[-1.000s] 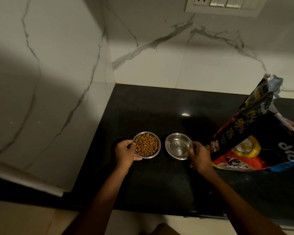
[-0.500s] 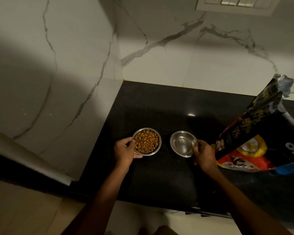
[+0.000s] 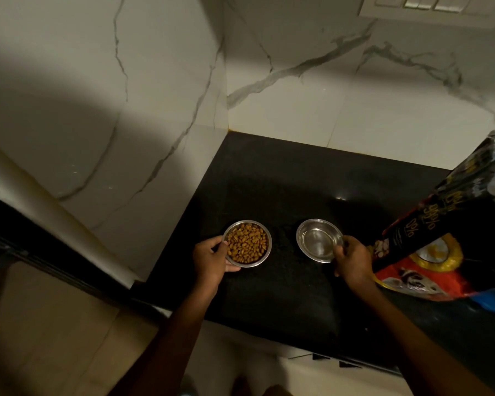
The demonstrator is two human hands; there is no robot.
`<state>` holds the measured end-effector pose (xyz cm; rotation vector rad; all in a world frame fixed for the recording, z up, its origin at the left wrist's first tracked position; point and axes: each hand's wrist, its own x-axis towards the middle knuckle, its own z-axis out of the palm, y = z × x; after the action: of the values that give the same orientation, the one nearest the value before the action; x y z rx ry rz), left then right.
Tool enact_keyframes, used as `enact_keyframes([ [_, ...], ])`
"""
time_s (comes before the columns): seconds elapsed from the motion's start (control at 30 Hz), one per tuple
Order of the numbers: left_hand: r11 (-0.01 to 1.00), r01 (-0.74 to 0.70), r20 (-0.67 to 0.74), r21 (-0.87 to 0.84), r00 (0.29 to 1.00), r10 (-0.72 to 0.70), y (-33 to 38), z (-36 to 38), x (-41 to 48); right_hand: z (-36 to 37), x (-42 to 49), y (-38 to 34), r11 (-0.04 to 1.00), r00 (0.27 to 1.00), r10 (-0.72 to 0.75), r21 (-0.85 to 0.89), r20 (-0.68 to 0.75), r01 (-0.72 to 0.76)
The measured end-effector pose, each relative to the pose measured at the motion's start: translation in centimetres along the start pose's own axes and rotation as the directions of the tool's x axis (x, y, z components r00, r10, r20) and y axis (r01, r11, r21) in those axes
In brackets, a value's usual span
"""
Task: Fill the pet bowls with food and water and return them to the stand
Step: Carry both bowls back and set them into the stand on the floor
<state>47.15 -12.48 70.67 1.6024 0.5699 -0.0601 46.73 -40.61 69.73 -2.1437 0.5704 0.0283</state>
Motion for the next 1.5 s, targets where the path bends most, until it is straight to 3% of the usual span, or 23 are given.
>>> enact_keyframes([
  [0.87,1.000,0.023,0.010,0.007,1.000,-0.023,-0.1,0.9,0.0,-1.1,-0.3,-1.4,0.993,0.998,-0.062,0.100,-0.002,0.062],
  [1.17,1.000,0.000,0.007,-0.015,1.000,0.000,0.0,0.4,-0.4,-1.2,-0.3,-2.6,0.992,0.993,-0.117,0.052,-0.019,0.118],
  [1.5,0.998,-0.030,-0.120,-0.047,0.992,0.024,-0.6,-2.3,-3.5,-0.3,-2.1,-3.7,0.982,0.978,-0.189,0.024,0.091,0.188],
])
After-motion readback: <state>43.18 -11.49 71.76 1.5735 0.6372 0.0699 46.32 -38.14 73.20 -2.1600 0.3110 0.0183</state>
